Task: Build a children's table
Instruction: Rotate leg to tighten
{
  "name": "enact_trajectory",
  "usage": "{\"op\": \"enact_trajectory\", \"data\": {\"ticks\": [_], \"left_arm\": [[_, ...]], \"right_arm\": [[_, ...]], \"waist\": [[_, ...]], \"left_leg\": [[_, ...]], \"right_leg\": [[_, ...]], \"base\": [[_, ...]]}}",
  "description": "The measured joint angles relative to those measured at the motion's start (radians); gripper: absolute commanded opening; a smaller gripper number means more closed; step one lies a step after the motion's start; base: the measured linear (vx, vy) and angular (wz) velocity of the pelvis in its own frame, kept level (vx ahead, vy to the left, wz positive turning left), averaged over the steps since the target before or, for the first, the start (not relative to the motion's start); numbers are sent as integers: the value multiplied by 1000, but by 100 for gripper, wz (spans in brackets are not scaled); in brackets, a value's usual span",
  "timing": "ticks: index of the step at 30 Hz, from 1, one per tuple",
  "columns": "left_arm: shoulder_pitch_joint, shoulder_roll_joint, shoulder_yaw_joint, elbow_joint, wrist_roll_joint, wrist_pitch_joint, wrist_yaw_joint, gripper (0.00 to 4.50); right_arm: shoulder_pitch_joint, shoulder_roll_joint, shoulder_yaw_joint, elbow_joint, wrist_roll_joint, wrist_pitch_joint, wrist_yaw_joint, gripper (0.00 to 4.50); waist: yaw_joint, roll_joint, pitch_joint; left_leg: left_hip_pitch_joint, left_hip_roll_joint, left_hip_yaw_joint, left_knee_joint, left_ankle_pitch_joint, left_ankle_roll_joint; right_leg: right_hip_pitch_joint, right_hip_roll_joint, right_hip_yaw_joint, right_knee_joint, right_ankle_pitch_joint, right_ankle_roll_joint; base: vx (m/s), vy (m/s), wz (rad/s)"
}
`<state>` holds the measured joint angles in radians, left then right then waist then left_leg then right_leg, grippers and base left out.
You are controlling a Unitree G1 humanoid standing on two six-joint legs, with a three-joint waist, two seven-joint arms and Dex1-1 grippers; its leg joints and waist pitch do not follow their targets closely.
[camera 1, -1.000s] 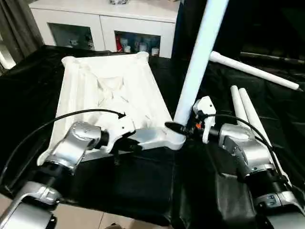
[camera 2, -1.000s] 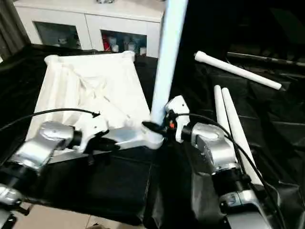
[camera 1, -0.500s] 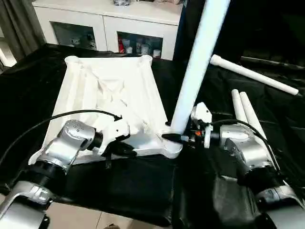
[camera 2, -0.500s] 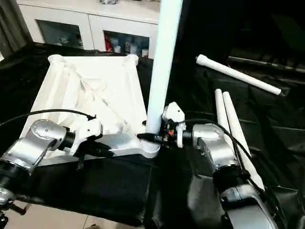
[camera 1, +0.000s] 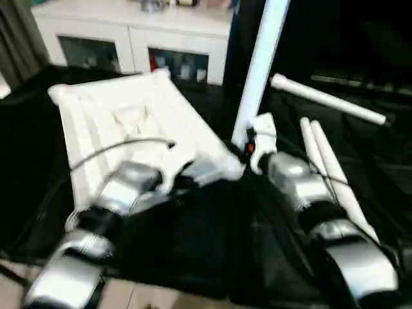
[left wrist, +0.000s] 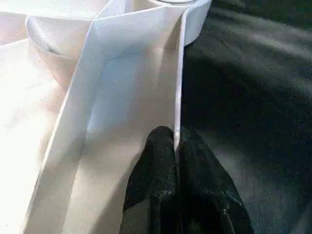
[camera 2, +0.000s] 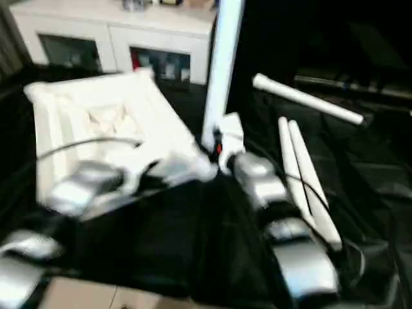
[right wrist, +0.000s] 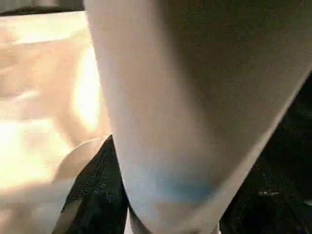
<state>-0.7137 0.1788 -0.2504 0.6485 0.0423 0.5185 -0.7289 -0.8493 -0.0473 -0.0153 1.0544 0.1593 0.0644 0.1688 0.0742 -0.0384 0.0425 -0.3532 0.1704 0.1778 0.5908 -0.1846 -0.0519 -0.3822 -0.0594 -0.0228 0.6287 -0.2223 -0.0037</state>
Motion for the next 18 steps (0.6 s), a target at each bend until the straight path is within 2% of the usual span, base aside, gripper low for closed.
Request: {"op": "enact_trajectory", "data": {"ticks": [3,9,14,17,18], "left_arm": [[-13,-72,19,-5,1,59,85,0],[-14,-112,37,-29,-1,102,145,0],[-14,-109,37,-39,-4,114,146,0],[-13,-106,37,-43,-8,119,146,0],[-13,-104,37,-43,-9,120,146,0]], "right_arm": [[-24,10,-28,30,0,-12,-116,190],[-63,27,-53,80,-16,-33,-204,190],[-76,28,-57,96,-27,-36,-195,190],[-82,28,-80,98,-21,-40,-165,190],[-83,28,-91,105,-17,-49,-155,246]], "waist": [[16,0,-1],[24,-1,-1],[21,-1,-1],[18,-1,-1],[17,-1,-1]], "left_leg": [[-2,-2,0,-4,-1,0],[-4,-2,0,-13,-1,1],[-5,-1,0,-15,-1,1],[-5,0,0,-15,-1,1],[-6,0,0,-15,-1,1]], "right_leg": [[0,0,1,-4,4,-5],[-2,0,-2,-6,4,-4],[-2,0,-4,-10,4,-3],[-1,0,-5,-13,5,-3],[-1,0,-5,-13,5,-3]], "base": [[0,0,0],[0,0,0],[0,0,0],[0,0,0],[0,0,0]]}}
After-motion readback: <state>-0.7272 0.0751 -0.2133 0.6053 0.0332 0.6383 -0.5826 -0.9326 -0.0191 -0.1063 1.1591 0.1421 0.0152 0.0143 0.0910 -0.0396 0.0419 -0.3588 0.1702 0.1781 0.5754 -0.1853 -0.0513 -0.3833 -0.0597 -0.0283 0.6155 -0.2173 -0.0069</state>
